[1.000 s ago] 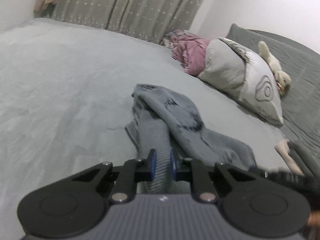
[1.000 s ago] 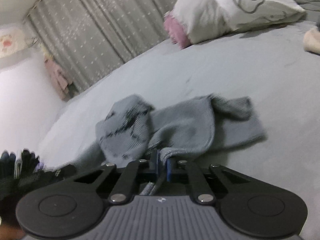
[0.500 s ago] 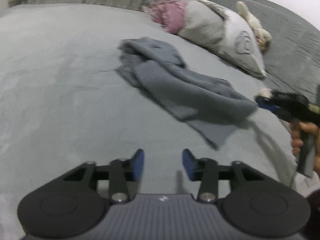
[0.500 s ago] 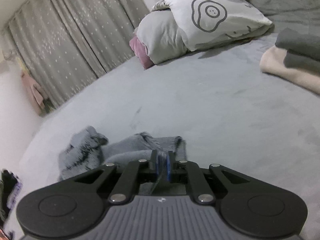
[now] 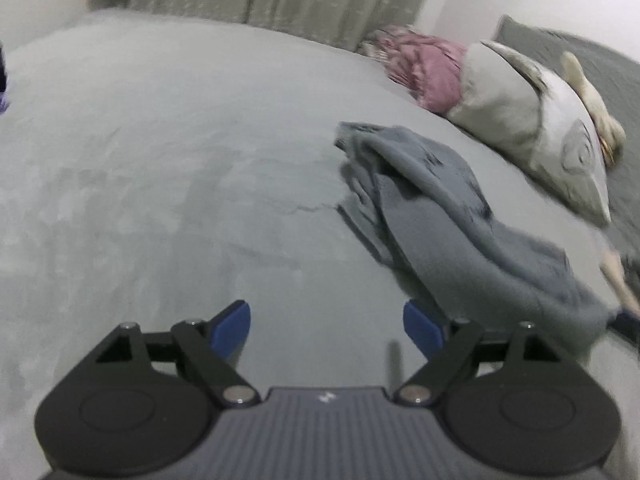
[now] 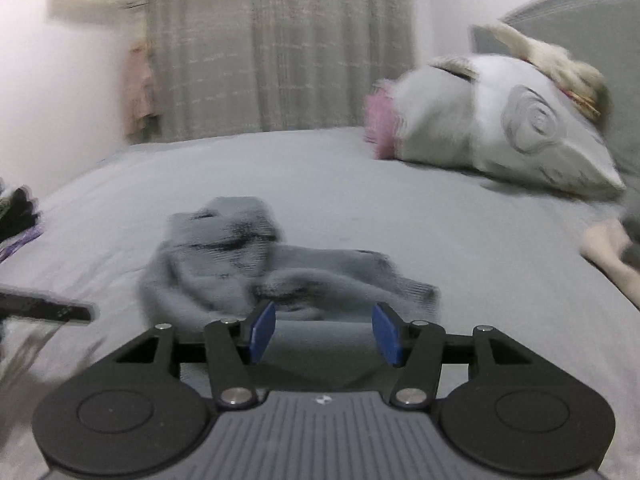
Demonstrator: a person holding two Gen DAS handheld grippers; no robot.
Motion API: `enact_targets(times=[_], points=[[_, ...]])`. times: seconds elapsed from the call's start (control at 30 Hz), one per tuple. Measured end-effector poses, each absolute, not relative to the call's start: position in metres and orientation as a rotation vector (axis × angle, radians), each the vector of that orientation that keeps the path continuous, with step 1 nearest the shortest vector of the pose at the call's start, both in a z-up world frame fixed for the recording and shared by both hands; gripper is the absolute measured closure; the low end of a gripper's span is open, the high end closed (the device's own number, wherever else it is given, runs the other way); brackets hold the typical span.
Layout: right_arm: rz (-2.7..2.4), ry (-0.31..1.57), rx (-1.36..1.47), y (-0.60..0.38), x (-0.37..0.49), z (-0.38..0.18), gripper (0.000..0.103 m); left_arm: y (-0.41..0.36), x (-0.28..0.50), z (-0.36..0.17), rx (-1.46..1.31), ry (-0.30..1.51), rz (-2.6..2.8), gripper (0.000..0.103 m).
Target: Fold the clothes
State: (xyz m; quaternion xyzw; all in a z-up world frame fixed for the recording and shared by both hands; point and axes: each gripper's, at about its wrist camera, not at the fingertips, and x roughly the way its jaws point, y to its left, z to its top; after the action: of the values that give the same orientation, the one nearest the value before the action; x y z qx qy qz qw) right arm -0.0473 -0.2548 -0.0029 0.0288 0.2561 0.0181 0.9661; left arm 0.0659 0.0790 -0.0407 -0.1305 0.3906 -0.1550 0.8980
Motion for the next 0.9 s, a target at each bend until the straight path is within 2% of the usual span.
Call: enact_targets(times=[0.47, 0.5, 0.53, 0.57, 0.63, 0.9], points=[[0.286, 0.706, -0.197, -0.174, -0.025, -0.054, 0.052, 0.065, 0.097, -0.048, -0.503, 0.830, -0.323, 0.019], [0.288, 0.704, -0.198, -0.175, -0.025, -0.054, 0.055, 0.064, 0.097, -0.048, -0.511, 0.835, -0.327, 0.019], [0.290, 0.703, -0.198, -0.177, -0.024, -0.055, 0.066, 0.064, 0.097, -0.048, -0.517, 0.841, -0.332, 0.019], [0.279, 0.705, -0.201, -0.181, -0.024, -0.054, 0.082, 0.065, 0.097, -0.048, -0.521, 0.846, -0.339, 0.019], [0.263, 0.717, -0.193, -0.193, -0.024, -0.052, 0.096, 0.065, 0.097, -0.047, -0.527, 0.858, -0.357, 0.019], [0.299, 0.706, -0.126, -0.226, -0.048, -0.030, 0.097, 0.070, 0.089, -0.051, -0.614, 0.889, -0.399, 0.019]])
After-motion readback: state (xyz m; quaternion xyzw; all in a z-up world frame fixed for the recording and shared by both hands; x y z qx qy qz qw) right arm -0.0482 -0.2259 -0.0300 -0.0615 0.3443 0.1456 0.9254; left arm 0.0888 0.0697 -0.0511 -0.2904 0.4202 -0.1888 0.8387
